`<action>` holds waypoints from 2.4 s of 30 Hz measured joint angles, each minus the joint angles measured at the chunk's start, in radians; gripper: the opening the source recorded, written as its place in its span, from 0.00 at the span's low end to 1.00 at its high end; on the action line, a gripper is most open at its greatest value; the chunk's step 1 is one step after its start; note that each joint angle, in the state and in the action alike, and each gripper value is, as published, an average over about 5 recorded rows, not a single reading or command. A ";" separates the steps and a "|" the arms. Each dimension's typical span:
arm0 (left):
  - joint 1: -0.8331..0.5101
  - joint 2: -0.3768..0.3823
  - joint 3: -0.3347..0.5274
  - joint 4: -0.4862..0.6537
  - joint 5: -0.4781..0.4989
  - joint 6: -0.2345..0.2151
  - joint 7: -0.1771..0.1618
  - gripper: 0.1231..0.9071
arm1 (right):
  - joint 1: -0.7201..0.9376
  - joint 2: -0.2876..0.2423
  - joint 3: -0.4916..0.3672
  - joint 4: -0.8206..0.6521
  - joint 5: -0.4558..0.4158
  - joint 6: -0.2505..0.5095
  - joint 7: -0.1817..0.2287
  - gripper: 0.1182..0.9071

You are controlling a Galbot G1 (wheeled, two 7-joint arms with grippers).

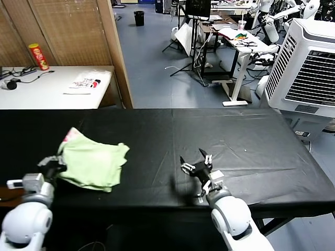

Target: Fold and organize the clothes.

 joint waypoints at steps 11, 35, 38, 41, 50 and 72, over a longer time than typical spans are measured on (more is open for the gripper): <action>0.037 -0.042 0.085 -0.156 0.179 0.014 -0.046 0.04 | -0.040 0.007 0.009 0.014 -0.008 0.003 -0.001 0.86; -0.036 -0.387 0.591 -0.053 0.282 -0.115 0.035 0.46 | -0.090 -0.078 0.066 0.081 0.164 -0.067 -0.029 0.86; -0.028 -0.375 0.583 -0.065 0.260 -0.139 0.063 0.67 | -0.070 -0.072 0.042 0.073 0.216 -0.099 -0.025 0.86; -0.019 -0.359 0.567 -0.080 0.227 -0.148 0.070 0.81 | -0.048 -0.062 0.016 0.064 0.264 -0.130 -0.012 0.86; 0.000 -0.331 0.525 -0.088 0.219 -0.165 0.050 0.86 | 0.023 -0.004 -0.061 -0.002 0.368 -0.174 0.046 0.86; 0.011 -0.335 0.497 -0.058 0.236 -0.182 0.041 0.86 | -0.051 0.006 -0.057 0.021 0.486 -0.235 0.123 0.02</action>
